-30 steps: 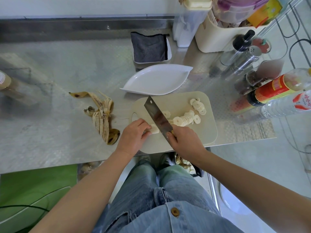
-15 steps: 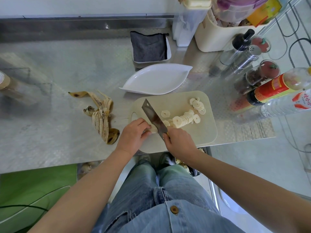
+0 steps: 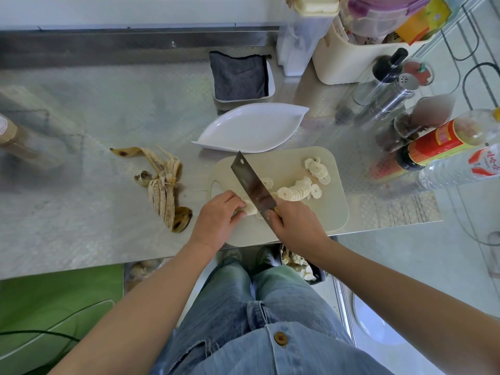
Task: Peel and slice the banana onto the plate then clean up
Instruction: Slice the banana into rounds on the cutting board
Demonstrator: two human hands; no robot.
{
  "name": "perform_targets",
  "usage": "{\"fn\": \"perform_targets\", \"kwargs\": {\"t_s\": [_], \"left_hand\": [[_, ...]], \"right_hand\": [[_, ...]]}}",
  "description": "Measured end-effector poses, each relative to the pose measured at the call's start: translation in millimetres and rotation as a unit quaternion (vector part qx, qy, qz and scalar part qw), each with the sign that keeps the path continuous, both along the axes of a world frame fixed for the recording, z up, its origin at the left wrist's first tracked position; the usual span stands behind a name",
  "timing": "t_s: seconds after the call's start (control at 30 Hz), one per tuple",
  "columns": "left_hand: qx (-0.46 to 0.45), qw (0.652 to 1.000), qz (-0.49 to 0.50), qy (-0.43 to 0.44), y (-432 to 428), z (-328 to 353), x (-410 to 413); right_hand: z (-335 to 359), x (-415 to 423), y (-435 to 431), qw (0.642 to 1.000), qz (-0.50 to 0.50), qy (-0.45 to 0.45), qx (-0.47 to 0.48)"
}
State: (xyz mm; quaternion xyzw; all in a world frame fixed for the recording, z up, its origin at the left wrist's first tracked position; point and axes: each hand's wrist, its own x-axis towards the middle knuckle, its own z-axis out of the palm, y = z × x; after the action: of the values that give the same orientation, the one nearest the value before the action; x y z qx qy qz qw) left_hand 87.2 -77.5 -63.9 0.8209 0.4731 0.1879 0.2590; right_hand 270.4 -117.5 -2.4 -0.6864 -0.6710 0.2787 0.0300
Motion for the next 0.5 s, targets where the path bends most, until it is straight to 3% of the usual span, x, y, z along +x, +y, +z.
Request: {"fn": "perform_targets", "kwargs": {"t_s": [0.5], "left_hand": [[-0.007, 1.000, -0.001, -0.008, -0.3, 0.6, 1.7]], "right_hand": [[-2.1, -3.5, -4.2, 0.999, 0.005, -0.007, -0.042]]}}
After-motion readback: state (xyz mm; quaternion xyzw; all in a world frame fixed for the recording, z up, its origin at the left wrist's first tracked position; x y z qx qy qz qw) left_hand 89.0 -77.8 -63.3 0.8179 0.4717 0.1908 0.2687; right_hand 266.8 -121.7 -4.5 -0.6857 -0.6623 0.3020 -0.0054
